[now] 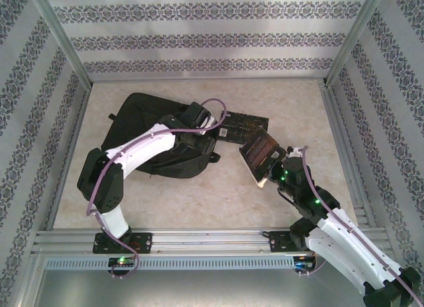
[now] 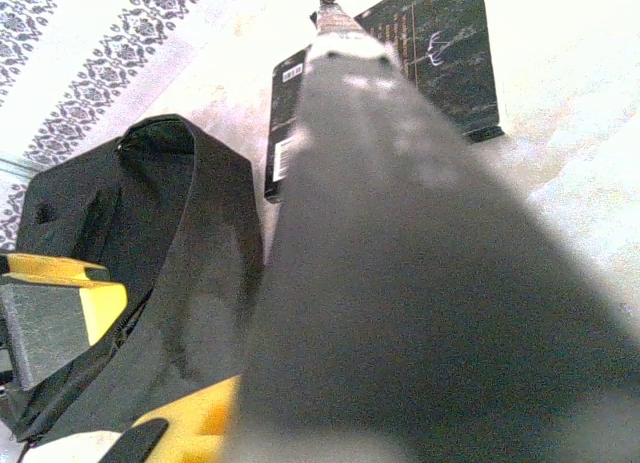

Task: Pack the student bag

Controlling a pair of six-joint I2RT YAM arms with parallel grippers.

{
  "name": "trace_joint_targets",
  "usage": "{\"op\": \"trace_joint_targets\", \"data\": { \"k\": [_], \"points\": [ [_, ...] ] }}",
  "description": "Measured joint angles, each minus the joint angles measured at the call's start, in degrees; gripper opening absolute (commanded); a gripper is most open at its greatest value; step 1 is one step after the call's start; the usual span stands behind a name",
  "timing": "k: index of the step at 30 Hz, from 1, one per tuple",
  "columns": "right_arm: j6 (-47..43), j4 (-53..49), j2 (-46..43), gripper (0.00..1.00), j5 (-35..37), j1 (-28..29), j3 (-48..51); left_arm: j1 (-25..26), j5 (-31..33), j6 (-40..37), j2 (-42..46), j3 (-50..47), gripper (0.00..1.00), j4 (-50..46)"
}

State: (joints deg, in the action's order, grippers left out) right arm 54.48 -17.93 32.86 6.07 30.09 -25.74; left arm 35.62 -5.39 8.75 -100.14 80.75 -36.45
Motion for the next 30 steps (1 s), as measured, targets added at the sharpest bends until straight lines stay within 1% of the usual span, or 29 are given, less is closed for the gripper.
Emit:
{"op": "trace_joint_targets", "data": {
  "k": [9, 14, 17, 19, 20, 24, 25, 26, 30],
  "points": [
    [0.52, 0.61, 0.48, 0.00, -0.66, -0.37, 0.00, -0.48, -0.20, 0.48, -0.55, -0.61, 0.54, 0.07],
    [0.66, 0.61, 1.09, 0.00, -0.94, -0.37, 0.00, -0.48, -1.81, 0.76, -2.08, -1.55, 0.56, 0.61],
    [0.66, 0.63, 1.44, 0.00, -1.07, -0.37, 0.00, -0.48, -2.51, 0.94, -2.67, -2.12, 0.54, 1.31],
    [0.66, 0.66, 1.62, 0.00, -1.09, -0.37, 0.00, -0.48, -2.60, 0.94, -3.08, -2.19, 0.47, 1.36],
    [0.66, 0.76, 1.77, 0.00, -1.11, -0.37, 0.00, -0.48, -2.71, 0.92, -3.32, -2.19, 0.41, 1.36],
    [0.66, 0.98, 1.99, 0.00, -1.25, -0.37, 0.00, -0.48, -2.21, 0.31, -4.20, -2.19, 0.10, 1.29],
    [0.63, 1.01, 1.99, 0.00, -1.27, -0.37, 0.00, -0.48, -1.88, 0.02, -4.22, -2.19, 0.04, 1.29],
    [0.63, 1.01, 2.01, 0.00, -1.27, -0.48, 0.00, -0.48, -1.36, -0.15, -4.20, -2.19, 0.00, 1.16],
    [0.61, 1.03, 2.08, 0.00, -1.27, -0.74, 0.00, -0.48, 0.92, -0.92, -3.48, -2.19, 0.00, 0.61]
  ]
}}
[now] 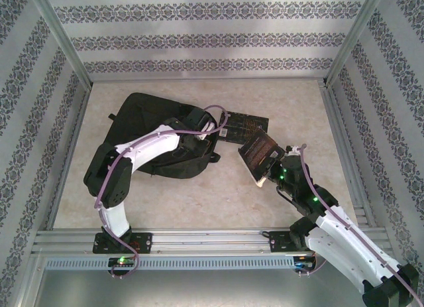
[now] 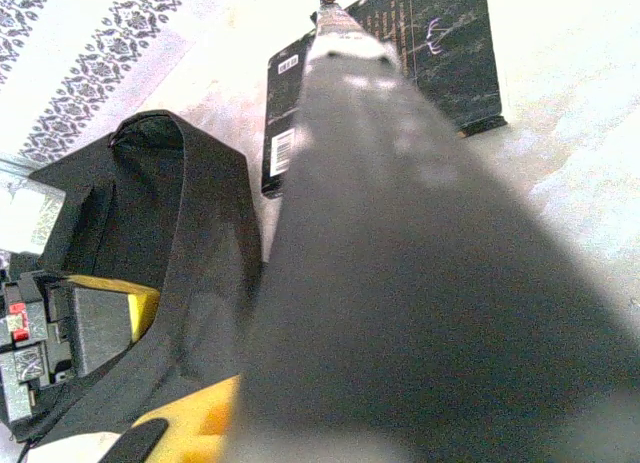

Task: Pack the student bag

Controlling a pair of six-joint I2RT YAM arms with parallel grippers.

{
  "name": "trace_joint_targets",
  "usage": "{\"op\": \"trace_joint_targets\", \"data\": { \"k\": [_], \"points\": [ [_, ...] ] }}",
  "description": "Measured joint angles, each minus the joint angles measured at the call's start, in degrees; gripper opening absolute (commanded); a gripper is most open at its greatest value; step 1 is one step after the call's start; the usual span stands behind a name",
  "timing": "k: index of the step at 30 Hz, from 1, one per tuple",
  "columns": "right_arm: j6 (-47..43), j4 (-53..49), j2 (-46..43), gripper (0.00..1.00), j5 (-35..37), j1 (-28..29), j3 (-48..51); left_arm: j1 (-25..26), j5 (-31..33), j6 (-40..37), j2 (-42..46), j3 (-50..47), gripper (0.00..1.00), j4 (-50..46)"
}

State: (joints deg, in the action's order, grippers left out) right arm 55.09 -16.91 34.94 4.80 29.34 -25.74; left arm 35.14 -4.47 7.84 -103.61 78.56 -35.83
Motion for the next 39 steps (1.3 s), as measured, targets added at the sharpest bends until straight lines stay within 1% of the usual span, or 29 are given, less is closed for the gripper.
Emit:
{"op": "trace_joint_targets", "data": {
  "k": [4, 7, 12, 13, 14, 15, 16, 18, 22, 26, 33, 36, 39],
  "points": [
    [-0.33, 0.02, 0.52, 0.00, -0.42, 0.00, 0.00, -0.35, 1.40, -0.42, 4.04, 0.02, 0.00, -1.36],
    [-1.05, 0.44, 1.77, 0.00, -1.16, 0.00, -0.15, -0.96, 1.86, -0.42, 8.92, 0.02, 0.00, -1.51],
    [-3.04, 1.25, 6.03, 0.00, -4.15, 0.04, -3.21, -1.62, 2.34, -0.35, 15.47, -0.11, 0.00, -1.49],
    [-3.43, 1.44, 6.84, 0.00, -4.63, 0.07, -4.00, -1.70, 2.49, -0.31, 15.82, -0.20, 0.04, -1.49],
    [-4.09, 1.84, 7.72, 0.00, -5.31, 0.20, -4.90, -1.86, 2.67, -0.09, 15.98, -0.48, 0.24, -1.46],
    [-4.55, 2.25, 8.52, 0.00, -5.77, 0.48, -5.79, -2.08, 2.89, 0.07, 15.98, -1.07, 0.42, -1.46],
    [-4.98, 2.56, 9.16, 0.00, -6.10, 0.79, -6.45, -2.25, 3.08, 0.33, 15.96, -1.86, 0.50, -1.49],
    [-5.95, 3.21, 10.23, 0.00, -6.82, 1.51, -7.54, -2.56, 4.07, 1.11, 15.72, -3.58, 0.59, -2.21],
    [-6.97, 3.67, 11.30, 0.00, -7.45, 2.43, -7.93, -3.39, 7.54, 1.90, 14.08, -4.07, 0.69, -3.80],
    [-7.37, 3.67, 12.28, 0.00, -7.50, 2.73, -7.93, -4.50, 13.33, 1.77, 10.16, -1.27, 0.70, -5.31],
    [-7.54, 3.67, 12.48, 0.00, -7.48, 3.45, -7.93, -6.08, 23.98, 0.46, 3.02, 2.93, 0.68, -5.75],
    [-7.54, 3.76, 12.61, 0.00, -7.48, 3.45, -7.93, -7.58, 26.91, -0.15, 1.73, 3.06, 0.69, -5.77],
    [-7.54, 3.91, 13.27, 0.00, -7.50, 3.50, -7.93, -9.07, 28.55, -0.39, 1.51, 3.06, 0.69, -5.75]
  ]
}}
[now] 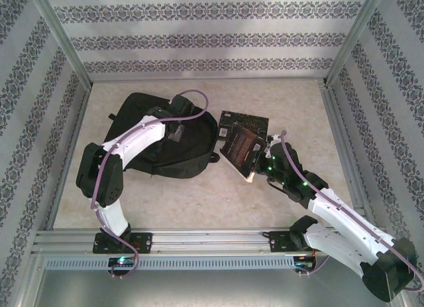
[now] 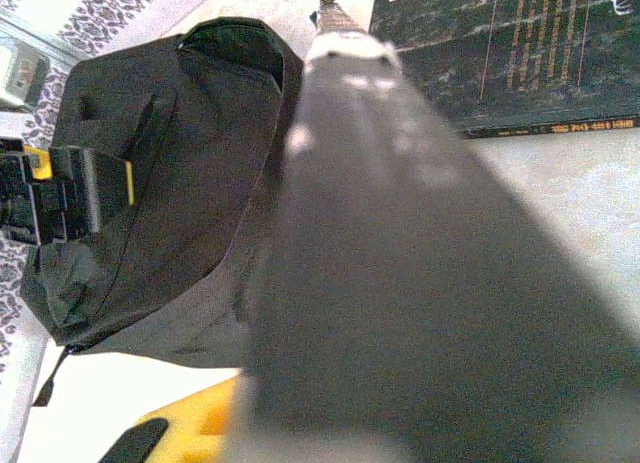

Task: Pack the student bag

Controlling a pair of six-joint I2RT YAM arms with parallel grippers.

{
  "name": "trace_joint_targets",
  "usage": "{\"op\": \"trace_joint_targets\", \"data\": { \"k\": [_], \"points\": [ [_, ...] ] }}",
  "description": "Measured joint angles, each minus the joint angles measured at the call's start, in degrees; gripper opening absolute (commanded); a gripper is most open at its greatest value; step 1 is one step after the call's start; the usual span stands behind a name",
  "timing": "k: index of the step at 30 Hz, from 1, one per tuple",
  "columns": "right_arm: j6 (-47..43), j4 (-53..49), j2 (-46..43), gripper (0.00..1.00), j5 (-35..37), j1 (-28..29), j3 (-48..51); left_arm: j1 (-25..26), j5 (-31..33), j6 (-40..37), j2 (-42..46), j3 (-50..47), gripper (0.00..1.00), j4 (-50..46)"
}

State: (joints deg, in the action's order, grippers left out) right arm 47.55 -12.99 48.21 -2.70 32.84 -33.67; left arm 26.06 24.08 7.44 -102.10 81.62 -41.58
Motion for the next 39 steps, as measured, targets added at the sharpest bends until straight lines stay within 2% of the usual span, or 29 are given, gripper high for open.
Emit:
{"op": "trace_joint_targets", "data": {
  "k": [6, 10, 15, 22, 30, 39],
  "points": [
    [0.00, 0.00, 0.79, 0.00, -0.20, 0.07, 0.00, -2.84, -1.27, 0.04, -0.72, -0.04, 0.59, 0.17],
    [-0.04, 0.00, 0.81, 0.00, -0.26, 0.07, -0.02, -3.76, -4.11, 0.61, -2.78, -0.02, 0.42, 0.76],
    [-0.94, -0.11, 0.81, 0.00, -0.24, 0.07, -0.55, -4.70, -7.80, 0.42, -3.34, -0.07, 0.01, 1.68],
    [-2.86, -1.73, 0.81, 0.00, -0.13, 0.07, -4.33, -5.57, -10.45, 0.31, -0.70, -0.42, 0.00, 1.70],
    [-4.31, -1.95, 1.42, 0.00, -0.04, 0.00, -9.11, -6.32, -12.74, 1.73, 9.81, -0.90, 0.00, 1.25],
    [-4.00, -1.22, 6.80, 0.00, -1.97, -1.64, -12.44, -7.37, -22.75, 5.22, 16.87, -2.38, 0.00, 1.18]
  ]
}}
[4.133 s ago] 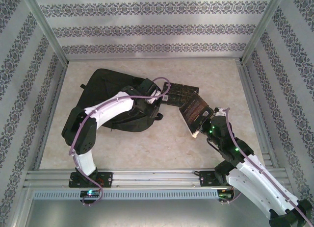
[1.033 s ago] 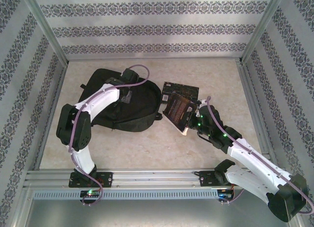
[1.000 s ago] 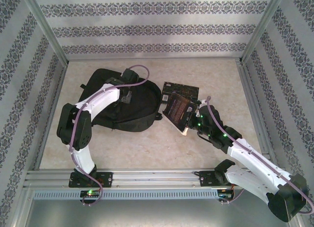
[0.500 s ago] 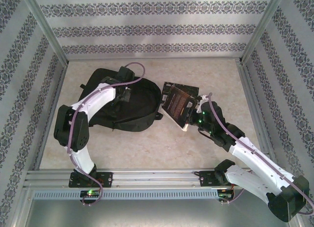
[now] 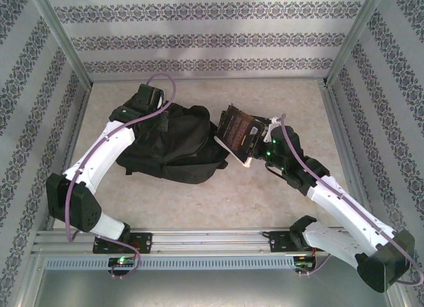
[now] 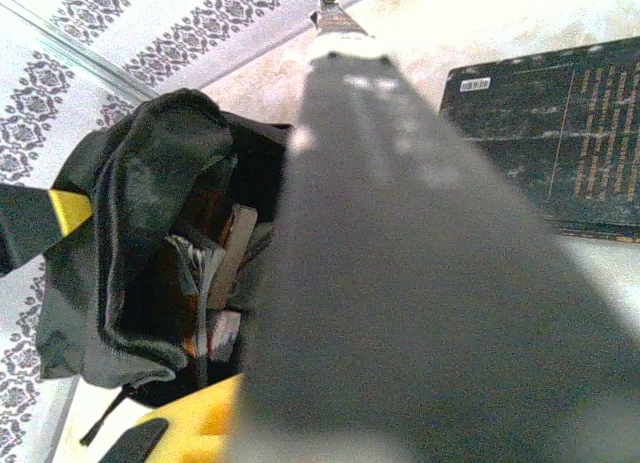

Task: Pack the student bag

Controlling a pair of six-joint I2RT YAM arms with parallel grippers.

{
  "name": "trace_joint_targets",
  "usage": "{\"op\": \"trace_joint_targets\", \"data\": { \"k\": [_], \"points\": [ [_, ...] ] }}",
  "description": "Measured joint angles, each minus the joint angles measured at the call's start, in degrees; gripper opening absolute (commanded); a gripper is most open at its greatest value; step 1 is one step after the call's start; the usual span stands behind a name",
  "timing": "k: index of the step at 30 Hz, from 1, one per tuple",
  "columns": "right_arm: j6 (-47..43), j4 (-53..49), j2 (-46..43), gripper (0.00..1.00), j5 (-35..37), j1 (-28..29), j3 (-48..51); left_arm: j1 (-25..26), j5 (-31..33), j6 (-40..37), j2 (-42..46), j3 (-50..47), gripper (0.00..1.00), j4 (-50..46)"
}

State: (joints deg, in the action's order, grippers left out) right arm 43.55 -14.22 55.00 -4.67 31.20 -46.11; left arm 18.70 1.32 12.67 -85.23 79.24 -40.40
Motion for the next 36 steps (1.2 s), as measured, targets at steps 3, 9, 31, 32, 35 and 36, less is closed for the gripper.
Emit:
{"op": "trace_joint_targets", "data": {
  "k": [3, 9, 31, 32, 35, 36],
  "points": [
    [1.51, 1.62, 2.75, 0.00, -2.56, -0.74, -0.79, -0.02, -3.48, 0.59, 0.13, -0.46, 0.00, 0.07],
    [7.74, 9.03, 8.46, 0.00, -11.80, -1.75, -0.94, -0.07, -8.90, 1.20, 0.24, -2.10, 0.00, 0.11],
    [25.66, 21.07, 8.07, 0.00, -22.12, -0.17, 2.05, 9.01, -11.39, 5.73, 4.15, 9.40, 0.87, -5.88],
    [25.18, 19.93, 7.52, 0.00, -21.94, -0.09, 2.05, 9.77, -11.21, 6.36, 4.26, 9.38, 0.98, -5.97],
    [24.52, 18.69, 6.14, 0.00, -21.68, 0.00, 2.84, 14.27, -8.81, 8.87, 4.87, 7.50, 1.00, -5.49],
    [24.41, 18.80, 5.84, 0.00, -21.70, 0.09, 3.48, 15.76, -8.11, 9.97, 4.94, 6.49, 1.00, -5.46]
  ]
}}
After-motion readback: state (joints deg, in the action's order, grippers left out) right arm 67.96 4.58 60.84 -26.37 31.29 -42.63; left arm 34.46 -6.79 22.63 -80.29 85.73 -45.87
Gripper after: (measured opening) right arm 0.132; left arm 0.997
